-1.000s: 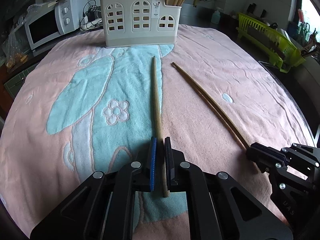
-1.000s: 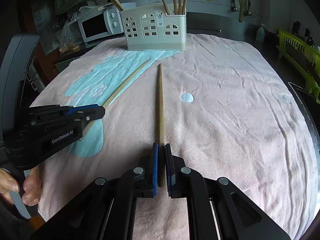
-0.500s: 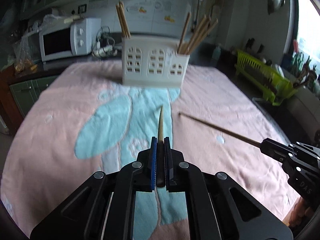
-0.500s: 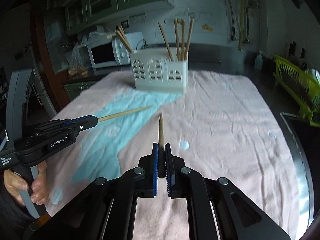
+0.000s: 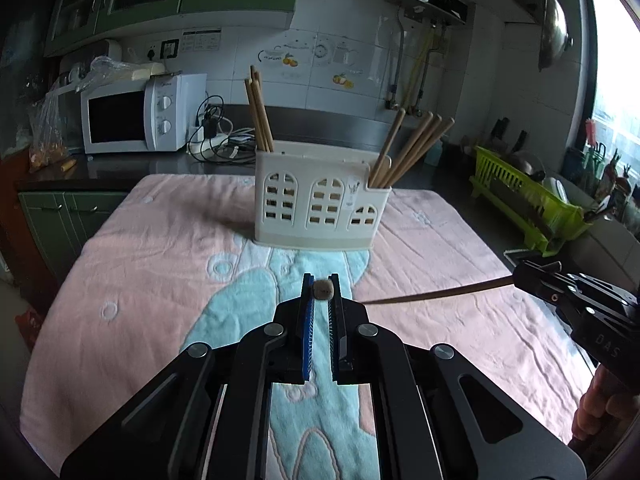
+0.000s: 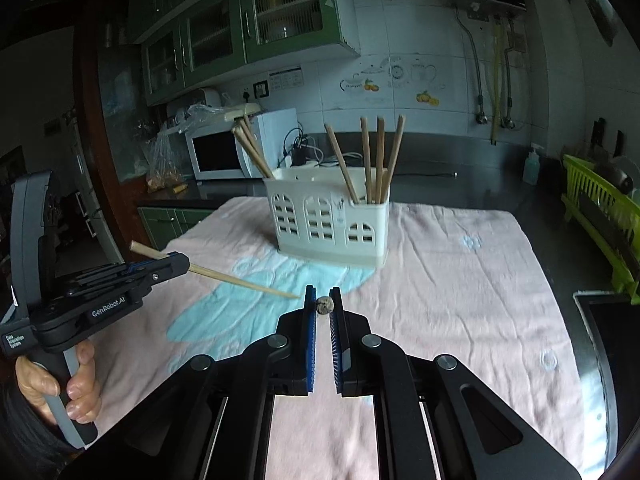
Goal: Organize utensils
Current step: 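Lift both held chopsticks and carry them above the white holder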
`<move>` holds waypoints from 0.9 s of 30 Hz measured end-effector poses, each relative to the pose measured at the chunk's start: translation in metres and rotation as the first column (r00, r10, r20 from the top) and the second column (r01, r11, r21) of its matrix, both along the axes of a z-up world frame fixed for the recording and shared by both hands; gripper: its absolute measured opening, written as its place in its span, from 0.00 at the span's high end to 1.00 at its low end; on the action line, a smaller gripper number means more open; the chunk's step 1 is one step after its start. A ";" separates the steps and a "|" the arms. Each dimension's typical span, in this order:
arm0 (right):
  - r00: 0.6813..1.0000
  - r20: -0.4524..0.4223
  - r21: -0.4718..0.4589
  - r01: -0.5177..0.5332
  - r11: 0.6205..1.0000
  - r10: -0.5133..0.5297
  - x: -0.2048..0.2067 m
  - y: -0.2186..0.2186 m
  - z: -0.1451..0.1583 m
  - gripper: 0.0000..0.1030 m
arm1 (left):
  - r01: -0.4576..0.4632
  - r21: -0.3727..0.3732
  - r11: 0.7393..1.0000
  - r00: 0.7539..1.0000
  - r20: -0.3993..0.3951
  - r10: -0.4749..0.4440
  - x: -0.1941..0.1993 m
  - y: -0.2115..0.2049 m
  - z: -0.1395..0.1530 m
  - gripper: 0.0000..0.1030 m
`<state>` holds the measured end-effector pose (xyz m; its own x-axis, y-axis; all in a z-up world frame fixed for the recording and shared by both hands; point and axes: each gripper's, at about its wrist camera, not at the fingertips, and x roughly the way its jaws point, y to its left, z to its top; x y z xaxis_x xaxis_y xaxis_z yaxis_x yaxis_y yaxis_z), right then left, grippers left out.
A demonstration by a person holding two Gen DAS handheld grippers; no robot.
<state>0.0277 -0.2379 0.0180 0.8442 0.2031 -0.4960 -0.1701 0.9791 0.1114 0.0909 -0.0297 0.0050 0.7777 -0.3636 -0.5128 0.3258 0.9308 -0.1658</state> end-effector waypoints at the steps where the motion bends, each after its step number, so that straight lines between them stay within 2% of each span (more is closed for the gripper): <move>1: 1.000 0.002 0.003 -0.005 1.000 0.005 0.004 -0.002 0.004 0.94 | -0.001 -0.002 1.000 1.000 0.001 0.001 0.002 0.001 0.003 0.95; 7: 0.999 0.038 -0.015 -0.013 1.000 0.014 0.015 -0.013 0.034 0.94 | 0.011 0.007 1.000 1.000 0.026 -0.011 0.016 -0.001 0.029 0.95; 14: 0.999 0.036 -0.018 -0.034 0.999 0.034 0.030 -0.038 0.071 0.94 | 0.030 0.013 0.999 0.998 0.052 -0.031 0.025 -0.004 0.052 0.95; 19: 0.999 0.047 -0.051 -0.005 0.999 0.007 0.047 -0.057 0.097 0.94 | 0.032 0.010 0.999 0.997 0.074 -0.033 0.035 -0.006 0.072 0.95; 27: 0.995 0.094 -0.088 0.030 0.996 -0.022 0.091 -0.077 0.144 0.94 | 0.010 0.006 1.000 0.983 0.182 -0.011 0.063 -0.013 0.131 0.95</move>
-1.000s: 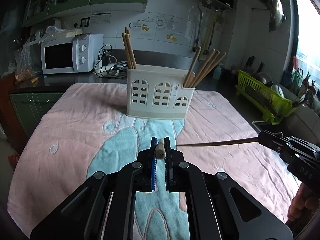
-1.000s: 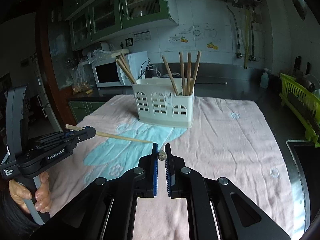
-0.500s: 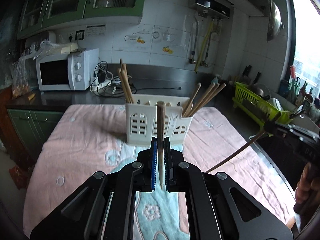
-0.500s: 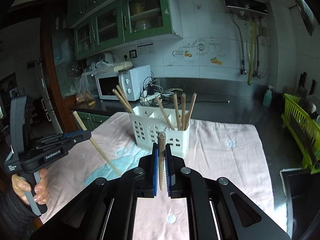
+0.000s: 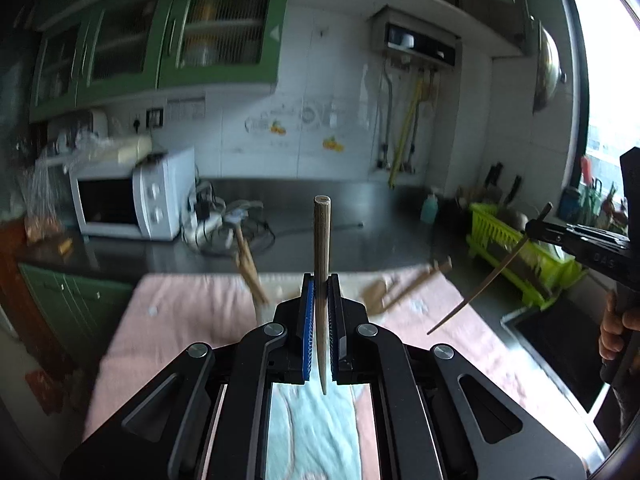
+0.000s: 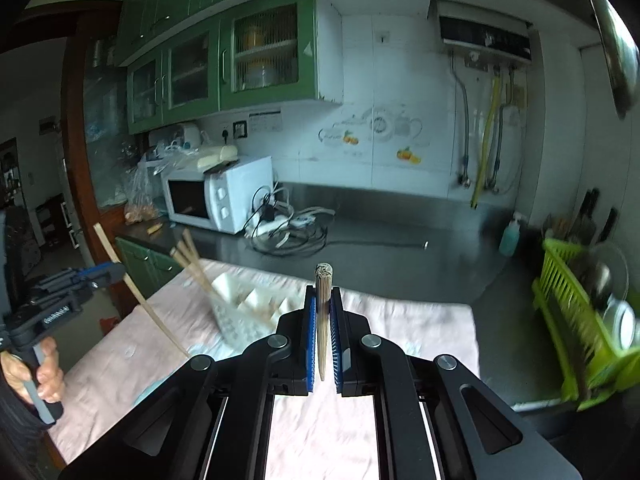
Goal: Organize utensils
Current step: 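Lift both held chopsticks and carry them above the white holder, then open both tools to drop the chopsticks into the holder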
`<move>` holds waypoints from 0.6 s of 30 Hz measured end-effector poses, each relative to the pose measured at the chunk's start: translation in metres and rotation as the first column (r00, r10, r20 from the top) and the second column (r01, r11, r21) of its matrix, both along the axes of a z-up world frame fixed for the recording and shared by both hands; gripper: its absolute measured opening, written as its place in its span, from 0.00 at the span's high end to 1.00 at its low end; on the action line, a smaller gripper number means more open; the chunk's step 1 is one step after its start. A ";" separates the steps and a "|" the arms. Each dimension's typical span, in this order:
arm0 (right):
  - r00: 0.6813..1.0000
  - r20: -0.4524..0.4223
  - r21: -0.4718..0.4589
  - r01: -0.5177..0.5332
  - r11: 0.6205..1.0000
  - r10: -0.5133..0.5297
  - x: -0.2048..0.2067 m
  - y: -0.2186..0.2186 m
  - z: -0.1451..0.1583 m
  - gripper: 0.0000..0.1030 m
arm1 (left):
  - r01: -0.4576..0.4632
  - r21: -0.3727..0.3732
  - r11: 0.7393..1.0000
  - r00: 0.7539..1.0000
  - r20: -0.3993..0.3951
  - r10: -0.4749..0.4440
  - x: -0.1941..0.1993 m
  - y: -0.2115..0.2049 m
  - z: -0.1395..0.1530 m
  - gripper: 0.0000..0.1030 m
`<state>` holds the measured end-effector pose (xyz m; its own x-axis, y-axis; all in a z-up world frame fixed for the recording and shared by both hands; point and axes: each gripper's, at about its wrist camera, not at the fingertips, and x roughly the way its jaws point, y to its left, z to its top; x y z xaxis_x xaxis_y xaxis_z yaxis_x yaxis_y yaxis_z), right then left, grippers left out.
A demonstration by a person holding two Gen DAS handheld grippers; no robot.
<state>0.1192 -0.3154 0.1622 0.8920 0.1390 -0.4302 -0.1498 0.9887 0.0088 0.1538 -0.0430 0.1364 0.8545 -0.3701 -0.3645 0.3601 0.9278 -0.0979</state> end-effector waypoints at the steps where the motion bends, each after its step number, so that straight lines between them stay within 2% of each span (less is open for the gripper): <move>1: 1.000 0.007 -0.002 0.002 1.000 -0.002 0.006 -0.002 0.004 0.94 | -0.006 -0.002 1.000 1.000 0.010 0.006 0.004 -0.001 0.006 0.95; 6: 0.999 0.038 -0.006 -0.004 1.000 0.005 0.035 -0.002 0.025 0.94 | -0.056 0.001 0.998 0.996 0.075 0.056 0.034 -0.004 0.035 0.95; 11: 0.998 0.053 -0.011 -0.034 0.999 0.034 0.065 0.010 0.032 0.94 | -0.093 -0.012 0.996 0.991 0.097 0.094 0.067 -0.006 0.047 0.95; 15: 0.998 0.018 -0.008 -0.058 0.998 0.058 0.093 0.018 0.025 0.94 | -0.119 -0.002 0.993 0.987 0.113 0.118 0.088 -0.013 0.045 0.95; 18: 0.997 -0.011 0.011 -0.073 0.997 0.073 0.106 0.021 0.014 0.94 | -0.133 0.022 0.991 0.987 0.095 0.130 0.103 -0.019 0.034 0.95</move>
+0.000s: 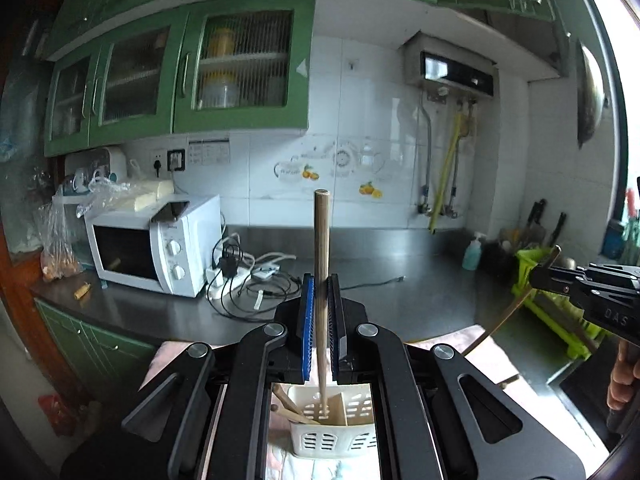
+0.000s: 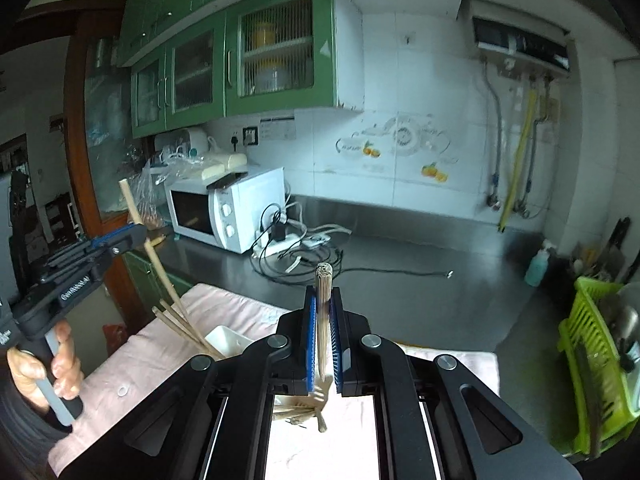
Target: Organize utensils
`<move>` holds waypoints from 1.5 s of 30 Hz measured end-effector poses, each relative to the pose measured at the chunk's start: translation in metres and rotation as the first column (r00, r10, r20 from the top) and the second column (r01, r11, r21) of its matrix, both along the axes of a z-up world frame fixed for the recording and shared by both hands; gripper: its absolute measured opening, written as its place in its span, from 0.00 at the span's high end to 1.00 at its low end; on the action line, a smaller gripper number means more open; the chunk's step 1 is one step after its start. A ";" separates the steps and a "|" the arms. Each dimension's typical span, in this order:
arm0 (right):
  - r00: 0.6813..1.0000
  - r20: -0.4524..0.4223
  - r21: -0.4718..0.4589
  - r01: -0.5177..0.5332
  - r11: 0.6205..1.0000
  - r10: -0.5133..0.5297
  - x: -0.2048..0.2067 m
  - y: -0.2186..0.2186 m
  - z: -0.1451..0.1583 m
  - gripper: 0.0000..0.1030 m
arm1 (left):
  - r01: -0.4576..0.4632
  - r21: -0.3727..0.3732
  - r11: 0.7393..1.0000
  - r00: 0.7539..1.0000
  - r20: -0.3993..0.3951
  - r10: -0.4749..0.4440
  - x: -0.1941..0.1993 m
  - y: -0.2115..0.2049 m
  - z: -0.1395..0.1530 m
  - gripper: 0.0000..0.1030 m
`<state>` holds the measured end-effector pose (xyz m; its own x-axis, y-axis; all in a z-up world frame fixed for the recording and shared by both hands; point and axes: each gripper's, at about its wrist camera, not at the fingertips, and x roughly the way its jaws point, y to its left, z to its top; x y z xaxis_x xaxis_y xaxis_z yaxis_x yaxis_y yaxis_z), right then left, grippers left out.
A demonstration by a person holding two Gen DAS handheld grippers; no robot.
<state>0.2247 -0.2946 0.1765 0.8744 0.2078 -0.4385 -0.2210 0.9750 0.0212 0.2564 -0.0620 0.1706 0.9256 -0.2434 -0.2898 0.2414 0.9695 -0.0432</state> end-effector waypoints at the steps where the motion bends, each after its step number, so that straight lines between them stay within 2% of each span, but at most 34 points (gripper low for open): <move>1: 1.000 -0.016 0.008 -0.013 1.000 0.013 0.005 0.001 -0.006 0.94 | -0.004 0.005 1.000 1.000 -0.006 0.004 0.003 -0.001 -0.003 0.95; 8: 0.995 -0.089 0.006 -0.034 0.999 0.034 0.022 0.010 -0.033 0.93 | 0.001 0.009 1.000 0.997 -0.073 0.000 0.021 -0.001 -0.032 0.94; 10: 0.994 -0.102 0.007 -0.037 0.999 0.037 0.024 0.011 -0.037 0.92 | -0.003 0.008 1.000 0.997 -0.077 0.003 0.021 0.001 -0.035 0.91; 12: 0.992 -0.118 0.004 -0.039 0.999 0.039 0.023 0.013 -0.040 0.90 | 0.007 0.003 1.000 0.997 -0.082 -0.007 0.019 0.002 -0.037 0.90; 13: 0.992 -0.117 0.004 -0.038 0.999 0.038 0.022 0.012 -0.041 0.84 | 0.007 0.005 1.000 0.996 -0.084 -0.007 0.018 0.001 -0.038 0.89; 14: 0.993 -0.115 0.002 -0.034 0.999 0.034 0.020 0.012 -0.041 0.74 | 0.009 0.006 1.000 0.996 -0.085 -0.008 0.015 0.002 -0.038 0.79; 15: 0.994 -0.106 0.001 -0.025 1.000 0.025 0.017 0.012 -0.040 0.70 | 0.010 0.005 1.000 0.997 -0.080 -0.010 0.011 0.002 -0.038 0.64; 16: 0.995 -0.098 -0.001 -0.020 1.000 0.020 0.015 0.011 -0.039 0.68 | 0.007 0.006 1.000 0.997 -0.072 -0.007 0.007 0.003 -0.037 0.59; 18: 0.996 -0.086 0.000 -0.012 1.000 0.011 0.007 0.009 -0.037 0.65 | -0.001 0.007 1.000 0.999 -0.054 0.001 -0.004 0.005 -0.036 0.51; 20: 0.997 -0.078 0.012 0.002 1.000 -0.001 -0.005 0.005 -0.035 0.53 | 0.000 -0.004 1.000 0.999 -0.049 0.000 -0.019 0.010 -0.035 0.46; 22: 0.998 -0.059 0.012 0.015 1.000 -0.014 -0.019 0.003 -0.034 0.51 | -0.009 -0.012 1.000 0.999 -0.035 0.009 -0.034 0.015 -0.036 0.39; 24: 0.999 -0.040 0.009 0.030 1.000 -0.030 -0.035 0.002 -0.034 0.43 | -0.021 -0.018 1.000 0.999 -0.031 0.021 -0.051 0.021 -0.038 0.26; 26: 0.999 -0.019 0.000 0.048 0.999 -0.048 -0.054 0.004 -0.038 0.33 | -0.016 -0.027 1.000 0.999 -0.031 0.015 -0.066 0.026 -0.041 0.18; 30: 0.997 0.021 -0.007 0.080 0.997 -0.080 -0.095 0.010 -0.049 0.22 | -0.017 0.001 1.000 1.000 -0.022 0.017 -0.105 0.031 -0.052 0.05; 31: 0.996 0.024 -0.007 0.088 0.996 -0.087 -0.102 0.012 -0.053 0.18 | -0.017 0.008 1.000 1.000 -0.019 0.017 -0.113 0.032 -0.054 0.05; 35: 0.995 0.036 0.009 0.094 0.996 -0.094 -0.134 0.021 -0.069 0.13 | -0.010 0.035 0.999 1.000 -0.024 0.011 -0.146 0.037 -0.065 0.05; 41: 0.995 0.033 0.024 0.093 0.995 -0.094 -0.171 0.037 -0.094 0.09 | -0.017 0.065 0.998 0.996 -0.082 0.022 -0.177 0.046 -0.089 0.04; 45: 0.993 0.031 0.018 0.110 0.994 -0.110 -0.192 0.049 -0.111 0.07 | -0.037 0.053 0.998 0.995 -0.095 0.042 -0.195 0.054 -0.101 0.05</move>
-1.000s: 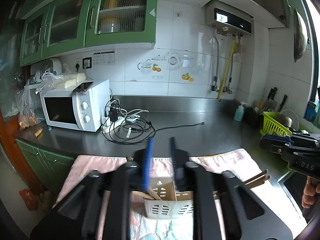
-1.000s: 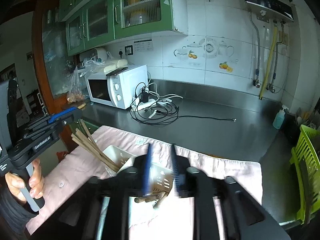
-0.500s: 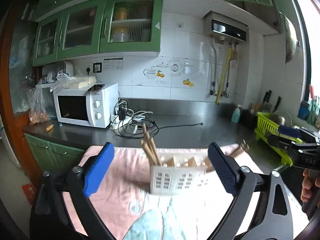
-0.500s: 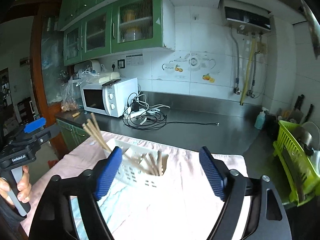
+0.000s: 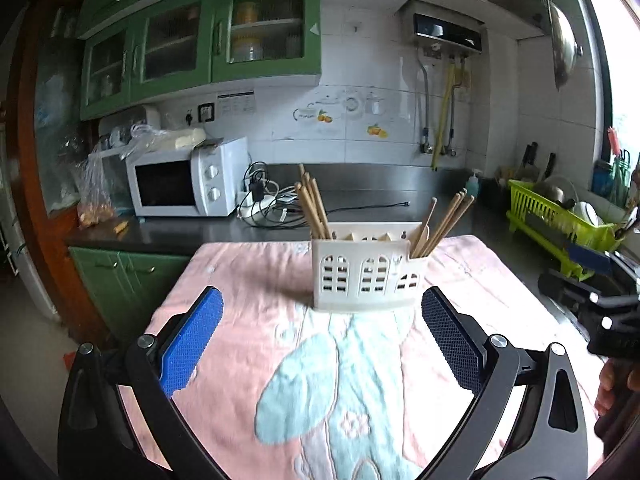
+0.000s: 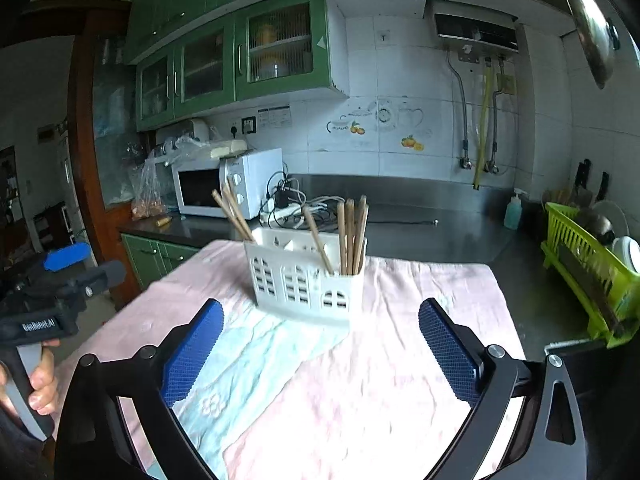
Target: Organize utensils
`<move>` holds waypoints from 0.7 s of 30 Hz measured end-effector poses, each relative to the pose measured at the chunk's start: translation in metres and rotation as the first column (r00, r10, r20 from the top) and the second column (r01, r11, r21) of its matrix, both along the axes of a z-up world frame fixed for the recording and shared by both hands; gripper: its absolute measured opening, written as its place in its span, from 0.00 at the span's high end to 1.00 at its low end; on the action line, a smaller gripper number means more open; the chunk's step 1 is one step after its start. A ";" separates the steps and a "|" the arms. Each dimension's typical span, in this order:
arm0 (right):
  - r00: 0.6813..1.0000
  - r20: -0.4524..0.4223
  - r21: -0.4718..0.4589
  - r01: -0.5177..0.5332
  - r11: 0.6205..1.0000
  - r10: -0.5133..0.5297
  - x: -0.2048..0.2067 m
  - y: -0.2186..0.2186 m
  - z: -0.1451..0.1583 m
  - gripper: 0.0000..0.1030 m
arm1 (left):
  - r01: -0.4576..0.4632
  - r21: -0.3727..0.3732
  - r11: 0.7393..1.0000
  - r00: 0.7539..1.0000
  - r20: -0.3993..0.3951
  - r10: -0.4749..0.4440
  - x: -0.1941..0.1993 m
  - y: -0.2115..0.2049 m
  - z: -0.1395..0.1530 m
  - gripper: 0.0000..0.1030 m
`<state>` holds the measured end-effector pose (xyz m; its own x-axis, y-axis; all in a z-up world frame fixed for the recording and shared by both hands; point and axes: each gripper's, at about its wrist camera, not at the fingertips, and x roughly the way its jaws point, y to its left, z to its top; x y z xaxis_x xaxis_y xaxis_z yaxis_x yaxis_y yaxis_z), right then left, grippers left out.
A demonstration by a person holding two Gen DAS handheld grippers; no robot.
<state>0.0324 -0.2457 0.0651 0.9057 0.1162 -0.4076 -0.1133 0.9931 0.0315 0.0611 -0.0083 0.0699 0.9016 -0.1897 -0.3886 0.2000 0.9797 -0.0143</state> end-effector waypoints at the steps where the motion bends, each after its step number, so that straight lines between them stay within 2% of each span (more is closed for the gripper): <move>1: 1.000 0.000 -0.011 0.005 1.000 -0.005 -0.004 0.003 -0.003 0.07 | -0.003 0.000 1.000 1.000 -0.004 0.003 -0.003 0.001 -0.002 0.04; 3: 1.000 0.003 -0.031 0.026 0.999 -0.026 -0.013 0.008 -0.011 0.07 | -0.008 -0.001 1.000 1.000 -0.009 0.008 -0.008 0.004 -0.007 0.04; 11: 0.999 -0.022 0.000 0.043 0.999 -0.043 -0.039 0.014 -0.033 0.07 | -0.074 -0.040 0.996 0.996 -0.056 0.072 -0.023 0.020 -0.032 0.04; 14: 0.999 -0.032 0.000 0.040 0.999 -0.040 -0.043 0.017 -0.037 0.07 | -0.105 -0.031 0.994 0.992 -0.077 0.103 -0.024 0.026 -0.039 0.04; 17: 0.998 -0.040 -0.004 0.050 0.999 -0.050 -0.044 0.017 -0.042 0.07 | -0.148 -0.021 0.989 0.988 -0.054 0.146 -0.029 0.029 -0.044 0.04; 21: 0.997 -0.056 0.013 0.051 0.999 -0.050 -0.043 0.016 -0.046 0.07 | -0.150 -0.003 0.989 0.987 -0.057 0.150 -0.031 0.027 -0.049 0.04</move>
<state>-0.0103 -0.2294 0.0187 0.8864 0.0770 -0.4565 -0.0605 0.9969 0.0507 0.0305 0.0190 0.0208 0.8967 -0.0568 -0.4390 0.0491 0.9984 -0.0289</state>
